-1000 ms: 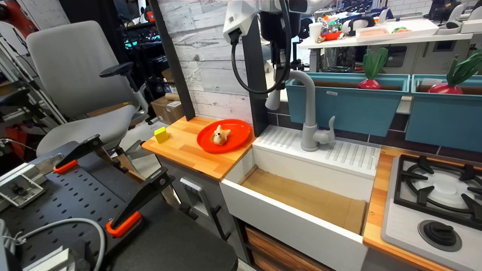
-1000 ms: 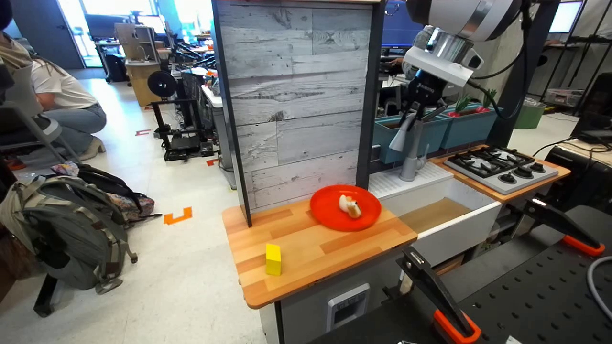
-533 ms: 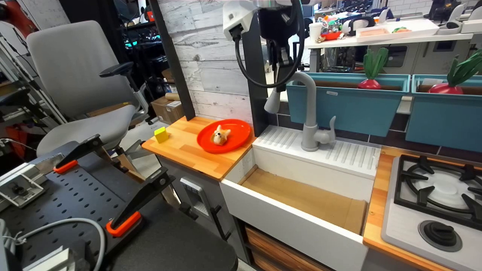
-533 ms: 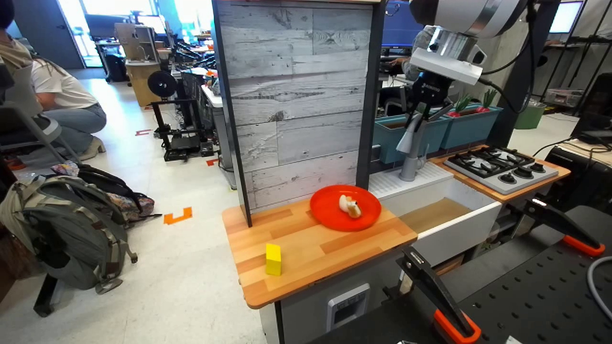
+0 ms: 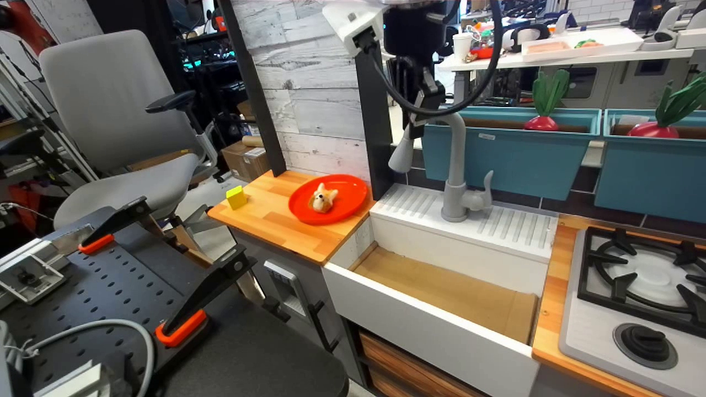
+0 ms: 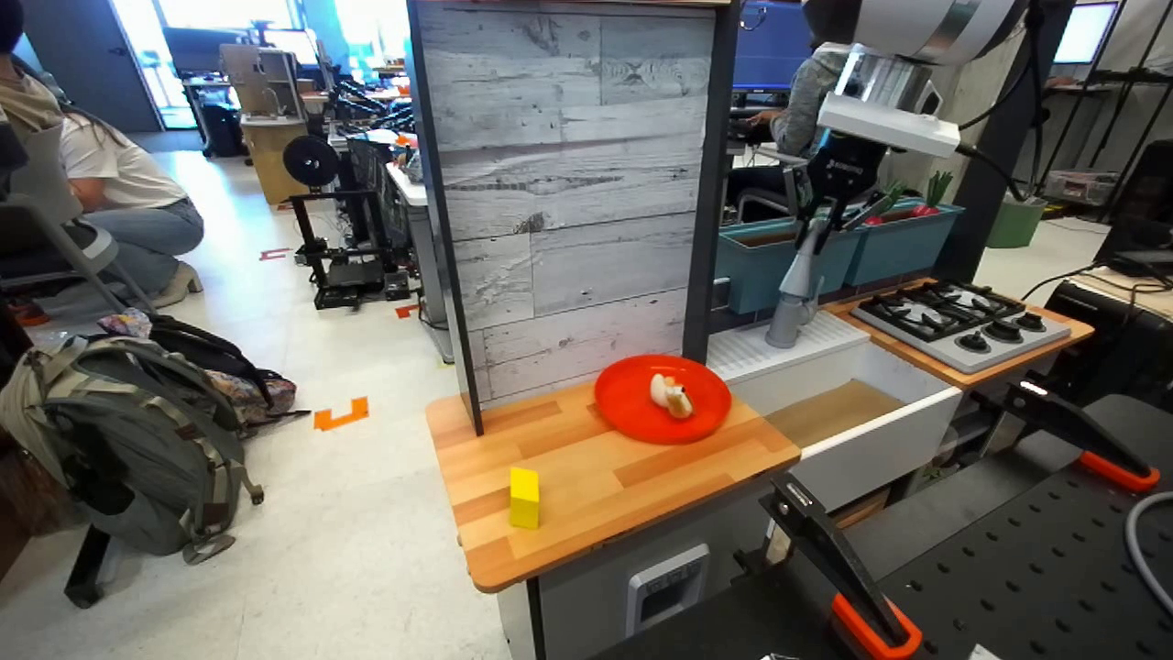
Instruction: Move the faucet to the center of the sink
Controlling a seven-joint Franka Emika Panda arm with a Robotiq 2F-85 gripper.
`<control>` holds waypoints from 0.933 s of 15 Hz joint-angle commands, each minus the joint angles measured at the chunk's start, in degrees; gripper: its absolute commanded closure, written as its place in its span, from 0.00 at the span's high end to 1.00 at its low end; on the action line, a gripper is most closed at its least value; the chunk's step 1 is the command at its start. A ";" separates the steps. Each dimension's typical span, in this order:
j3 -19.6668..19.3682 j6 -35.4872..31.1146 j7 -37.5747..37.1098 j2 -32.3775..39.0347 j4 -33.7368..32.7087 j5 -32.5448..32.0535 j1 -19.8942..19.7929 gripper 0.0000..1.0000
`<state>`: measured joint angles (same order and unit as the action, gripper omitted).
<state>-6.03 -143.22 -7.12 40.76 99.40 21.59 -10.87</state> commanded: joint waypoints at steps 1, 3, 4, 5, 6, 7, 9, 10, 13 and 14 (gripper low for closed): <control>-4.08 3.41 3.16 -3.02 1.27 -8.55 -1.36 0.06; -5.58 4.03 3.11 -3.18 1.31 -12.76 -0.39 0.06; -6.09 3.95 2.92 -3.20 1.32 -14.59 -0.01 0.06; -6.60 3.52 2.62 -3.21 1.46 -16.27 0.47 0.06; -7.20 2.61 2.16 -3.20 1.69 -17.85 1.04 0.06; -7.71 2.25 2.14 -3.25 1.86 -19.39 1.51 0.06; -8.71 1.09 1.80 -2.97 1.94 -22.14 2.45 0.06; -9.06 0.49 1.66 -2.98 2.13 -23.22 2.85 0.06; -8.61 -0.42 2.25 -3.19 2.69 -24.20 2.82 0.50; -8.42 -0.37 2.58 -3.35 2.85 -24.38 2.71 0.51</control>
<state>-10.50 -142.07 -5.33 40.34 99.92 2.21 -7.35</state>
